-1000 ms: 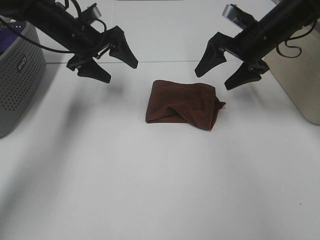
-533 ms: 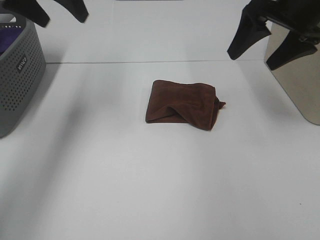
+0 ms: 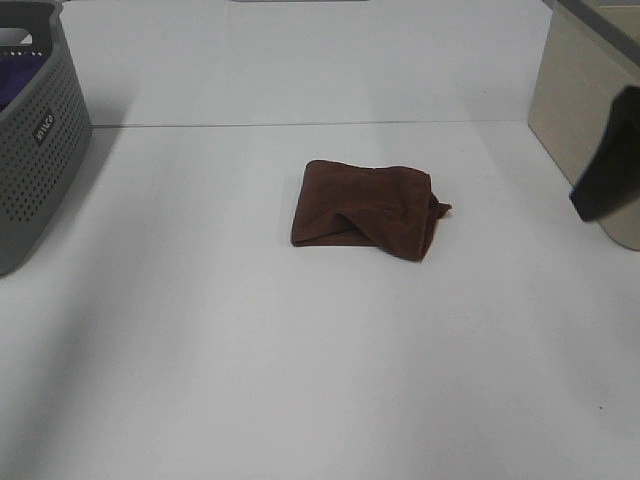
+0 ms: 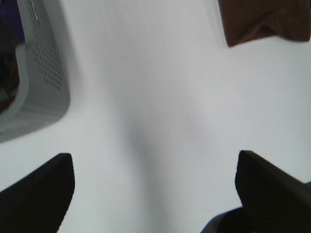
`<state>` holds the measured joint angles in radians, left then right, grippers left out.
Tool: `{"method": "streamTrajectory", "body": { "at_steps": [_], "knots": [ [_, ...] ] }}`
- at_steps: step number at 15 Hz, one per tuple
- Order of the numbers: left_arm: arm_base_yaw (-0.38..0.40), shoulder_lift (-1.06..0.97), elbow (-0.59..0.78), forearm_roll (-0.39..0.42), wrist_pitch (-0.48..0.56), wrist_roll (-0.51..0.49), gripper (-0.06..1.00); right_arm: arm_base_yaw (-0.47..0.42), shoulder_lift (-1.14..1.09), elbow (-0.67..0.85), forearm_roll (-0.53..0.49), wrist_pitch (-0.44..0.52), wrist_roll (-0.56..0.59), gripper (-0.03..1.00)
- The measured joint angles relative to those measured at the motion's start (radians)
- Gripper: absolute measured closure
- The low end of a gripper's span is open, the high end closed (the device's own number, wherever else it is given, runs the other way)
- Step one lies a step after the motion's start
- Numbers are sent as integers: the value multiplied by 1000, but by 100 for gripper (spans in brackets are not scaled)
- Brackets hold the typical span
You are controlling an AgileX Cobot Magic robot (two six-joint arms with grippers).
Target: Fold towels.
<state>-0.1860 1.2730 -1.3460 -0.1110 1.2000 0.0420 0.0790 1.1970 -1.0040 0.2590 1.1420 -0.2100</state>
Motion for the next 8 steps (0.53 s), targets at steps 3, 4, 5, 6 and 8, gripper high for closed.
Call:
{"method": "streamTrajectory", "body": {
  "at_steps": [3, 4, 5, 6, 8],
  "knots": [
    [0, -232, 301, 1, -56, -4, 11, 0, -175, 177, -43, -2, 23, 1],
    [0, -322, 405, 1, -78, -4, 11, 0, -249, 243, -47, -1, 24, 1],
    [0, -421, 500, 1, -92, -4, 11, 0, -325, 305, -50, 0, 25, 1],
    [0, -519, 594, 1, -100, -3, 11, 0, -411, 367, -54, 1, 25, 1],
    [0, -694, 731, 2, -100, 11, 11, 0, -576, 450, -59, 3, 25, 1]
  ]
}}
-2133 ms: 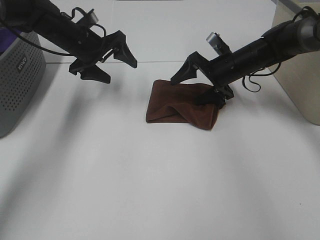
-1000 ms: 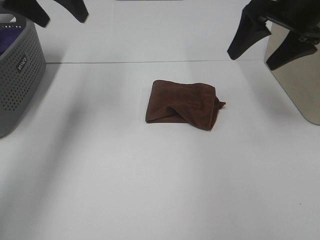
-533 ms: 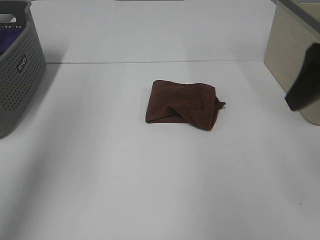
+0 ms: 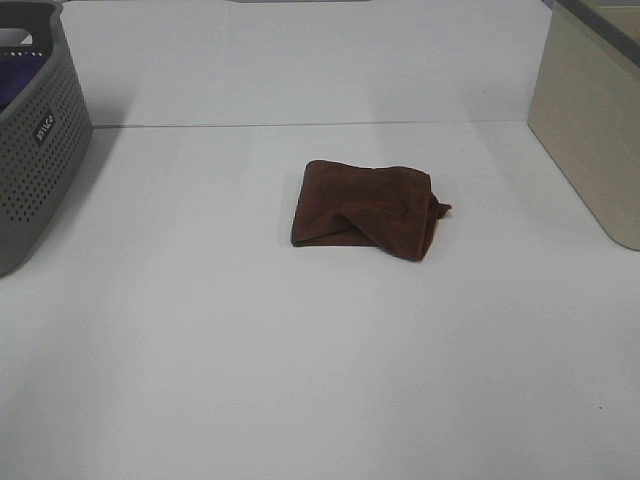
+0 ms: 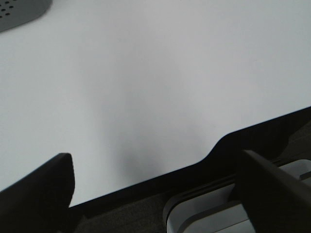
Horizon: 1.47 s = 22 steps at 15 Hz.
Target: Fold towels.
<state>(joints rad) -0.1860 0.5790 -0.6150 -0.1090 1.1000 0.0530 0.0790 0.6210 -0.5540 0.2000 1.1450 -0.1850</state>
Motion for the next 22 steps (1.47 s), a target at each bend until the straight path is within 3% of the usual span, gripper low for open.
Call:
{"method": "streamTrajectory", "body": {
  "at_steps": [1, 6, 19, 22],
  "knots": [
    [0, -169, 79, 0, 1, 7, 11, 0, -147, 8, -6, -7, -2, 1],
    [0, -376, 108, -18, -41, 90, 11, 0, -369, 22, -48, -32, -37, 2],
    [0, -377, 110, -35, -50, 113, 11, 0, -411, 42, -47, -71, -46, 2],
    [15, -377, 110, -35, -50, 114, 11, -43, -411, 42, -47, -71, -46, 2]
  ]
}}
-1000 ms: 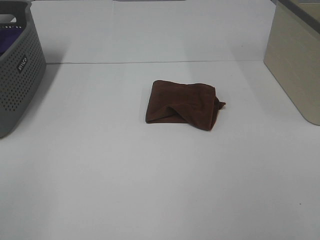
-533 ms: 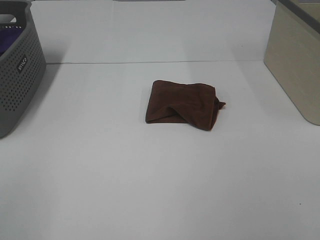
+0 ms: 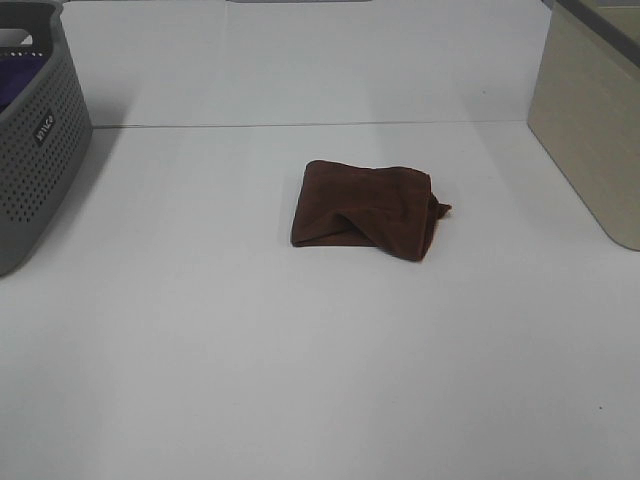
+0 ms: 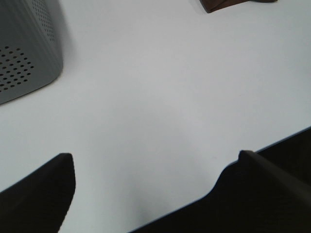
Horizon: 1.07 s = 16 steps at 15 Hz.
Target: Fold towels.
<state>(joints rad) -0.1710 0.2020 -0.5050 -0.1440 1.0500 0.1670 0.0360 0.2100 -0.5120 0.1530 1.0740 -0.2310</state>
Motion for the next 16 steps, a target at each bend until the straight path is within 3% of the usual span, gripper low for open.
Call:
{"method": "streamTrajectory", "body": {
  "at_steps": [1, 3, 5, 10, 16],
  "knots": [
    [14, 0, 0, 0, 0, 0, 11, -11, 0, 0, 0, -1, 0, 2],
    [126, -10, 0, 0, 0, 0, 11, -38, -17, 0, 0, -2, 0, 2],
    [165, -65, 0, 0, 0, 0, 11, -38, -77, 0, 0, -3, 0, 2],
    [165, -202, 0, 0, 0, 1, 11, -38, -214, 0, 1, -2, -1, 2],
    [165, -207, 0, 0, 0, 1, 11, -38, -214, 0, 1, -2, -1, 2]
  ]
}}
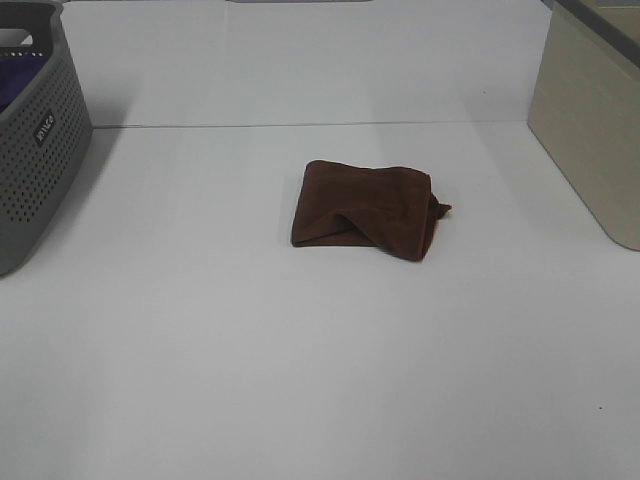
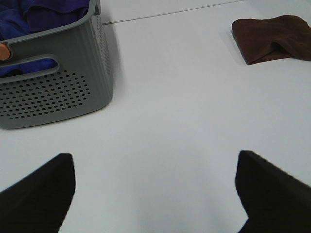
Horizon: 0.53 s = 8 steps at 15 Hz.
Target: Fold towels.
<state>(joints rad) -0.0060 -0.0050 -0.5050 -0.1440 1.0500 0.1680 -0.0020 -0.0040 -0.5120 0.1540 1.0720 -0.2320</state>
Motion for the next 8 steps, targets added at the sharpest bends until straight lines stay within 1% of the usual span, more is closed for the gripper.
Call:
{"method": "streamTrajectory", "body": {
  "at_steps": [8],
  "knots": [
    [0, 0, 0, 0, 0, 0, 11, 0, 0, 0, 0, 0, 0, 2]
  ]
}}
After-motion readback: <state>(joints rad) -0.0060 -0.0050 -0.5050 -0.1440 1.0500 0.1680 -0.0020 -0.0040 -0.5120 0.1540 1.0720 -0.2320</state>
